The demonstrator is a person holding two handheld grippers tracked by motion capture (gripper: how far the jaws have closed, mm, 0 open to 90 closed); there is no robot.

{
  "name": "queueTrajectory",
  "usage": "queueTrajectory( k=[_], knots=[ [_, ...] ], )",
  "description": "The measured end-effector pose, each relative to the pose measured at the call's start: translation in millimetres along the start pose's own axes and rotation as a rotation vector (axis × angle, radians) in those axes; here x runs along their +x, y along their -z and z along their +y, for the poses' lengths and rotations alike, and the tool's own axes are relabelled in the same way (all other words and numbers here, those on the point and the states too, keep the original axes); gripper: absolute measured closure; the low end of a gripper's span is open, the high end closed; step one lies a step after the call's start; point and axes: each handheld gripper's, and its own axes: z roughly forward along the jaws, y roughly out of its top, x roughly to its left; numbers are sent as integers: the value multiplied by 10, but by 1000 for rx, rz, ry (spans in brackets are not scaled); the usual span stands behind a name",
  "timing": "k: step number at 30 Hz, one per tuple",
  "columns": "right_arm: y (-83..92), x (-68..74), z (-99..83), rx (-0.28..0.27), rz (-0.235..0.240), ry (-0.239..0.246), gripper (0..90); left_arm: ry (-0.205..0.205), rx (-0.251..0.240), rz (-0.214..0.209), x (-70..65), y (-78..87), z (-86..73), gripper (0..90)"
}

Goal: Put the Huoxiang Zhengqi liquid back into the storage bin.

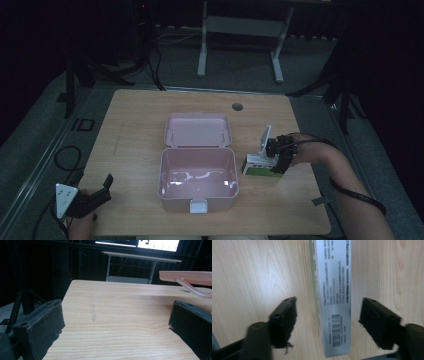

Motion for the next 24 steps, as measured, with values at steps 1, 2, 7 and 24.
queueTrajectory(
  k=[1,2,7,24],
  knots=[
    [-18,-12,15,3,0,6,321,0,0,0,0,0,0,3],
    [-35,-29,27,6,-1,13,343,0,0,0,0,0,0,3],
    [-123,-101,63,4,19,25,401,-1,0,-2,0,1,0,3],
    [-321,-142,170,3,87,66,589,-3,1,-2,-4,-1,0,3]
  ],
)
